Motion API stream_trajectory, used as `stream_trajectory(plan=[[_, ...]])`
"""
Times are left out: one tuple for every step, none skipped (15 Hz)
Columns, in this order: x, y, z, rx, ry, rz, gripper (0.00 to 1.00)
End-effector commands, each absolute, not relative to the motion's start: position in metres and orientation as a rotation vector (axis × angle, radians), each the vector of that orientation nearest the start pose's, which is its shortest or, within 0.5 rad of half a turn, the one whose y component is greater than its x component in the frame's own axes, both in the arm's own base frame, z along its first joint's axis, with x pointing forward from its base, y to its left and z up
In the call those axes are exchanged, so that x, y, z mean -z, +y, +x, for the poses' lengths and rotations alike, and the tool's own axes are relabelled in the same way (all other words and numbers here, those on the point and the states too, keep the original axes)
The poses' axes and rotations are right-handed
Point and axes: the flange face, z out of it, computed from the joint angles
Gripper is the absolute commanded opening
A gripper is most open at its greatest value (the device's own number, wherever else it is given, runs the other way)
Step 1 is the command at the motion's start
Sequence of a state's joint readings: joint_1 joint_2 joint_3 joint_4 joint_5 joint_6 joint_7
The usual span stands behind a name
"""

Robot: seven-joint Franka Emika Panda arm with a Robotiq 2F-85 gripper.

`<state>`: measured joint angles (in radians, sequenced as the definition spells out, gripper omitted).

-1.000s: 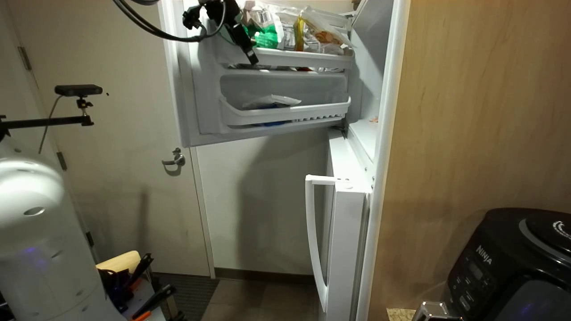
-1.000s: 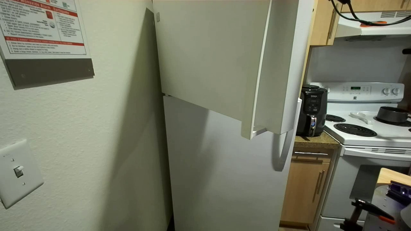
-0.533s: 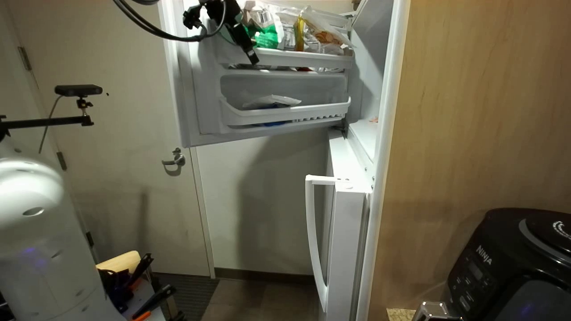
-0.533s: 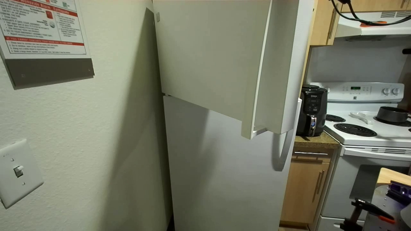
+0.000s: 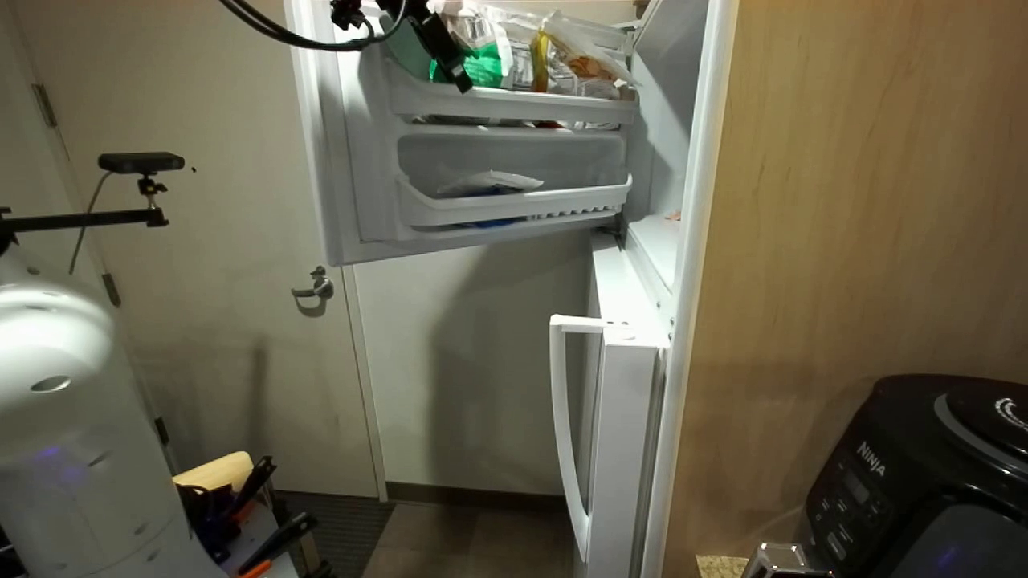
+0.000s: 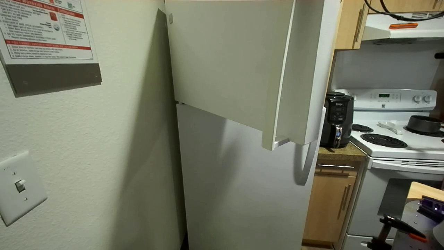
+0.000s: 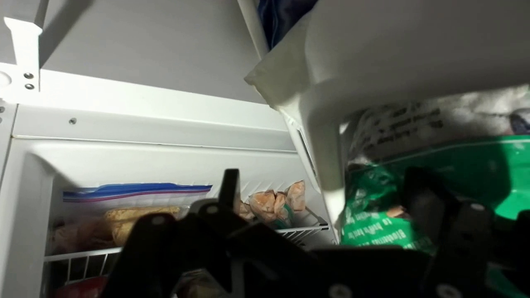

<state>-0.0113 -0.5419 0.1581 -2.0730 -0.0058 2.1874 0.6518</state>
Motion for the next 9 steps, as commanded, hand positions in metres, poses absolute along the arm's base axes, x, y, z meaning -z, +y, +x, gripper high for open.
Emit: stream_trajectory(plan=[[-0.72, 0.098, 0.409, 0.971, 0.677, -2.738, 1.0], [-0.722, 0.103, 0.406, 0.979, 0.669, -2.739, 1.0], [-0.725, 0.106, 0.404, 0.991, 0.663, -2.738, 1.0], [-0.728, 0.109, 0.401, 1.003, 0.656, -2.737, 1.0], [-0.731, 0.111, 0.399, 1.012, 0.651, -2.736, 1.0], [-0.733, 0.112, 0.397, 1.025, 0.648, -2.734, 1.0], [-0.736, 0.114, 0.395, 1.036, 0.646, -2.732, 1.0], [-0.737, 0.115, 0.393, 1.049, 0.646, -2.731, 1.0], [-0.739, 0.116, 0.39, 1.062, 0.648, -2.731, 1.0]])
